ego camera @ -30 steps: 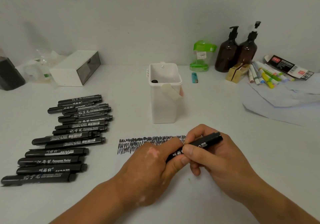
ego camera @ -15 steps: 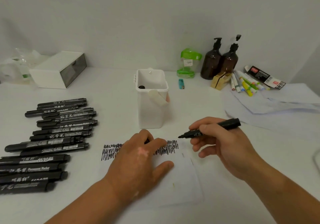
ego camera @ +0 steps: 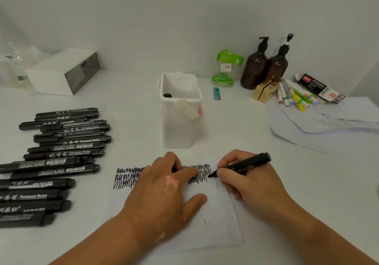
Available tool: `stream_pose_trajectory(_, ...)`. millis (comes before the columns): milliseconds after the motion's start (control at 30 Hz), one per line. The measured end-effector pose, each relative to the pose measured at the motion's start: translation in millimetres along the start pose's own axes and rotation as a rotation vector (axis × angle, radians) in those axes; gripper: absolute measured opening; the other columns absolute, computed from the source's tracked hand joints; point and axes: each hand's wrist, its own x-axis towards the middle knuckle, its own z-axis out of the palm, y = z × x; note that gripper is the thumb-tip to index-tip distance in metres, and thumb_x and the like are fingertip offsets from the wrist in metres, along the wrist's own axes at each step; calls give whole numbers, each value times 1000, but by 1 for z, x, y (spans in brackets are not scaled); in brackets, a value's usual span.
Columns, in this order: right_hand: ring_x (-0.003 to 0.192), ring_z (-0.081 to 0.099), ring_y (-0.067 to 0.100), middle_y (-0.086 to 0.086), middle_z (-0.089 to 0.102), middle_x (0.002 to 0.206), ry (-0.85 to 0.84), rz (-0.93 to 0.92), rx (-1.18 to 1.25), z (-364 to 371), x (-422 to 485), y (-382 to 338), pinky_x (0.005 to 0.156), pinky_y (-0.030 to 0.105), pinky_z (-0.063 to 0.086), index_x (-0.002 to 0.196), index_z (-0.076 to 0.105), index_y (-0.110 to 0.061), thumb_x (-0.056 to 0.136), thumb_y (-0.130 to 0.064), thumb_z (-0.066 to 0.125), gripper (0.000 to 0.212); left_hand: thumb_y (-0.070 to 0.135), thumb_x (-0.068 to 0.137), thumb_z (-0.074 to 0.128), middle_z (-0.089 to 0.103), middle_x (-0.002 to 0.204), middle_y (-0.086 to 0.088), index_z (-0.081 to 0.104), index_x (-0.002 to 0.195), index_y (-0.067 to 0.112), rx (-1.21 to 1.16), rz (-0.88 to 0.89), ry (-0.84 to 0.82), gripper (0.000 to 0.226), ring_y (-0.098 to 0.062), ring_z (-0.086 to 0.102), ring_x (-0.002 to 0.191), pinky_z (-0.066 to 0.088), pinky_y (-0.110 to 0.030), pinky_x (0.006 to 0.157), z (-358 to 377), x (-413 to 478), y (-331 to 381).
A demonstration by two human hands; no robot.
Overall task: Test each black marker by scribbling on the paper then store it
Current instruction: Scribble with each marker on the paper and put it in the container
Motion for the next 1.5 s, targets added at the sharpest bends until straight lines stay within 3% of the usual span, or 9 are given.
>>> stream_pose_trajectory(233,43,56,11,-3,64,53,-29,10,-57,0,1,0,44,17,42,77,72,-24,80,-15,74,10,75,79,44,39,100,14,52,131,48,-8,-4,-4,59,-10,45,94,43,-29,89,1,0,-1)
stream_pose_trajectory(667,42,58,12,0,64,51,45,11,-59,1,1,1,45,17,44,75,69,-24,82,-17,72,11,77,76,37,39,101,15,53,130,48,-11,-6,8,64,-9,46,94,42,-28,89,2,0,-1)
stream_pose_trajectory(800,44,55,13,-1,63,52,26,22,-89,-1,2,2,47,24,44,74,69,-24,79,-16,71,9,77,77,40,39,100,15,53,130,48,-11,-10,6,62,-9,46,94,42,-28,88,1,-1,-1)
stream_pose_trajectory(933,41,57,11,-6,61,50,75,13,-70,0,2,3,43,16,43,72,67,-27,83,-19,72,14,77,77,41,39,100,16,53,130,48,-12,-17,-11,62,-9,46,94,42,-27,89,1,0,0)
stream_pose_trajectory(1100,47,52,6,-6,63,55,34,1,-128,-1,4,5,48,20,40,72,68,-25,72,-28,69,4,76,78,44,39,101,16,52,131,48,-18,-19,-20,60,-9,46,94,42,-28,90,0,0,0)
stream_pose_trajectory(1167,47,52,8,-4,62,53,56,-13,-79,-2,2,6,45,19,39,72,68,-24,69,-31,66,8,77,77,42,38,101,16,51,131,48,-15,-27,-26,62,-8,45,95,41,-27,91,-1,-1,0)
stream_pose_trajectory(1267,44,48,15,3,57,52,86,42,200,-5,3,8,39,22,36,70,65,-19,71,-24,65,5,77,78,40,39,103,18,45,134,48,-37,-38,-24,63,-8,44,97,40,-25,91,-2,-1,1)
stream_pose_trajectory(1367,45,46,20,8,56,55,93,82,400,-9,4,10,39,24,35,70,61,-15,72,-17,66,6,67,86,47,44,110,17,34,141,46,-84,-47,-2,60,-8,46,105,39,-24,95,-8,0,2)
stream_pose_trajectory(1500,46,45,22,11,53,54,77,43,439,-10,5,5,40,25,36,72,63,-9,70,-23,74,19,20,94,53,52,109,19,37,132,41,-422,-81,43,47,0,48,90,37,-11,80,-20,2,-3)
